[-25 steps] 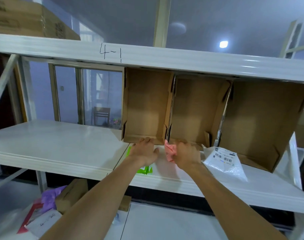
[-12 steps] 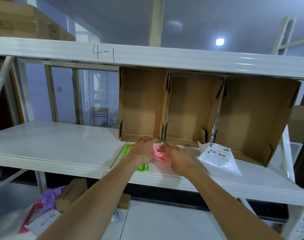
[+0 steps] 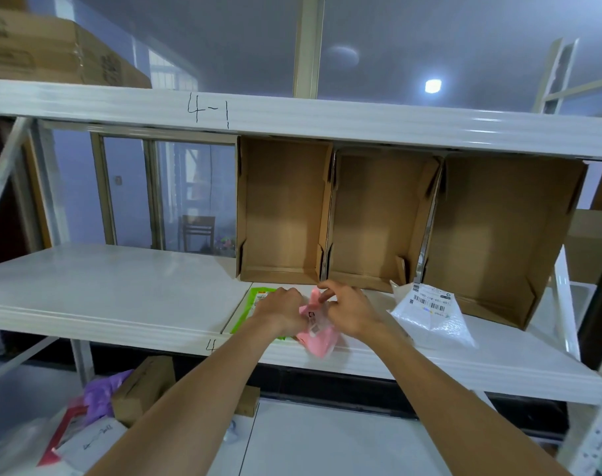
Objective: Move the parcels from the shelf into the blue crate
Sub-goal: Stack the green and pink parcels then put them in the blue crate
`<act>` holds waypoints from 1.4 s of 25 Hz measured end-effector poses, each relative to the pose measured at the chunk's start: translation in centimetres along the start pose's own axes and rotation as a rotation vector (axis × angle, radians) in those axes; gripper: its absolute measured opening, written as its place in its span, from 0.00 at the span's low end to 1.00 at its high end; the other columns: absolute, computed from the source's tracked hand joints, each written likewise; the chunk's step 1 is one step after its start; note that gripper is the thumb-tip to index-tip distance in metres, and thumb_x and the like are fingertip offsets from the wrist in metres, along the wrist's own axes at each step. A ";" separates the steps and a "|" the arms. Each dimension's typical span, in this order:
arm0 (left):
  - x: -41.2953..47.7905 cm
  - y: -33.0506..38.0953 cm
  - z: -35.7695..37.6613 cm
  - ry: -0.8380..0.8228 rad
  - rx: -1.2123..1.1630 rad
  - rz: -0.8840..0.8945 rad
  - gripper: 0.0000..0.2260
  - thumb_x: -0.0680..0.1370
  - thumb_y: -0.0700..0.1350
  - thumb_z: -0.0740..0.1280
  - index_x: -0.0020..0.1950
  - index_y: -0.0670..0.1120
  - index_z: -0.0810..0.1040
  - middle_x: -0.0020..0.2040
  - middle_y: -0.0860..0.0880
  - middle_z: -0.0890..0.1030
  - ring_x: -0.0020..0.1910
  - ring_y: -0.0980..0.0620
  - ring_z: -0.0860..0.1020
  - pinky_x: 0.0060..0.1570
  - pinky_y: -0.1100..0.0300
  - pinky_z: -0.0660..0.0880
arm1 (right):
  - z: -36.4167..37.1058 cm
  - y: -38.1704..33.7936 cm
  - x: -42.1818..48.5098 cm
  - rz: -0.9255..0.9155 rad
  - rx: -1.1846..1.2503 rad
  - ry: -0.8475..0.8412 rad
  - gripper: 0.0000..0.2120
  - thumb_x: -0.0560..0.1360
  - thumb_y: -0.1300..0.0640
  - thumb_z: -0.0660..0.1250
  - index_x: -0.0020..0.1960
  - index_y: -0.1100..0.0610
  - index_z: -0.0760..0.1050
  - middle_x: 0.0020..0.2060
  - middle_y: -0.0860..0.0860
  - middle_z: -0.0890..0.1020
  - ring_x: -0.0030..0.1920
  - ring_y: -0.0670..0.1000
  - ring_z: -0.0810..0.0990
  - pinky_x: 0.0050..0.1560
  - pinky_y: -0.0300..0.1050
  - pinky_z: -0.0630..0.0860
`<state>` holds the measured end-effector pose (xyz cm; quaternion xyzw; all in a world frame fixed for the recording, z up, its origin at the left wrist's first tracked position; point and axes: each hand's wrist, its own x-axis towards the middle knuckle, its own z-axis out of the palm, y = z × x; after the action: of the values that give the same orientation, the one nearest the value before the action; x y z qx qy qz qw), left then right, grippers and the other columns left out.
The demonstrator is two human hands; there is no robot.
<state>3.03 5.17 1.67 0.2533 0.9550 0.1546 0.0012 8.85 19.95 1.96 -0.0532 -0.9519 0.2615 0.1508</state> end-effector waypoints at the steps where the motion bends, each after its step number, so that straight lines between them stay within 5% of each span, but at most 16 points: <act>1: 0.1 -0.1 0.3 0.013 -0.023 0.001 0.09 0.75 0.44 0.69 0.36 0.52 0.74 0.41 0.49 0.80 0.46 0.45 0.80 0.40 0.55 0.74 | 0.1 0.0 0.0 0.039 0.007 0.044 0.22 0.78 0.58 0.61 0.71 0.50 0.72 0.65 0.50 0.80 0.64 0.55 0.78 0.62 0.48 0.74; 5: 0.1 -0.4 0.4 0.191 -0.148 0.006 0.09 0.79 0.39 0.67 0.53 0.48 0.85 0.51 0.47 0.85 0.47 0.46 0.80 0.40 0.56 0.74 | 0.2 0.8 0.3 0.282 0.130 0.026 0.22 0.83 0.46 0.53 0.75 0.50 0.65 0.72 0.56 0.73 0.69 0.60 0.72 0.68 0.56 0.71; 9: 0.8 -1.0 -0.6 0.244 -0.261 0.015 0.11 0.81 0.42 0.64 0.58 0.50 0.84 0.54 0.49 0.86 0.48 0.47 0.83 0.40 0.55 0.82 | -0.3 0.6 0.4 0.385 0.383 0.045 0.21 0.82 0.41 0.53 0.69 0.48 0.72 0.58 0.54 0.82 0.57 0.56 0.81 0.56 0.52 0.77; 16: 1.1 -1.3 -0.9 0.409 -0.327 0.030 0.16 0.83 0.41 0.63 0.71 0.45 0.75 0.67 0.46 0.80 0.67 0.44 0.76 0.64 0.52 0.73 | 0.2 0.9 0.5 0.539 0.562 0.092 0.11 0.74 0.57 0.62 0.44 0.58 0.83 0.39 0.56 0.88 0.43 0.57 0.87 0.52 0.57 0.84; 19: 0.9 -1.1 0.3 0.345 -0.238 0.069 0.17 0.84 0.46 0.63 0.72 0.46 0.76 0.70 0.46 0.77 0.68 0.45 0.75 0.66 0.52 0.72 | 1.1 1.7 0.8 0.571 0.580 0.045 0.11 0.72 0.58 0.63 0.46 0.60 0.83 0.40 0.58 0.88 0.43 0.59 0.87 0.50 0.60 0.84; 24: 1.4 -1.1 1.4 0.226 -0.229 0.108 0.16 0.83 0.49 0.64 0.69 0.47 0.78 0.69 0.47 0.78 0.67 0.47 0.76 0.66 0.50 0.74 | 1.7 1.1 1.3 0.571 0.567 0.044 0.15 0.76 0.44 0.64 0.49 0.55 0.80 0.46 0.55 0.86 0.49 0.57 0.84 0.56 0.52 0.81; 28: 0.9 -0.9 1.1 0.256 -0.280 0.193 0.19 0.84 0.48 0.63 0.74 0.49 0.71 0.73 0.47 0.74 0.71 0.45 0.74 0.69 0.49 0.72 | 1.6 1.2 0.6 0.562 0.533 0.089 0.10 0.75 0.51 0.71 0.45 0.58 0.82 0.37 0.55 0.86 0.38 0.54 0.85 0.40 0.46 0.81; 32: 1.4 -0.6 0.9 0.400 -0.195 0.211 0.19 0.82 0.48 0.64 0.73 0.50 0.73 0.72 0.50 0.75 0.70 0.48 0.73 0.67 0.51 0.73 | 1.2 2.0 0.5 0.555 0.627 0.244 0.11 0.76 0.54 0.70 0.40 0.59 0.84 0.30 0.52 0.87 0.35 0.56 0.88 0.49 0.53 0.85; 35: 2.0 -0.1 2.1 0.236 -0.145 0.201 0.18 0.82 0.49 0.64 0.72 0.51 0.76 0.72 0.51 0.74 0.72 0.48 0.71 0.67 0.49 0.73 | 1.1 1.8 -0.3 0.499 0.362 0.133 0.15 0.77 0.51 0.68 0.38 0.59 0.85 0.28 0.50 0.86 0.31 0.52 0.87 0.43 0.47 0.85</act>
<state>1.40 6.69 -0.24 0.3267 0.9047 0.2512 -0.1082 8.79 20.86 0.04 -0.2743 -0.8356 0.4514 0.1511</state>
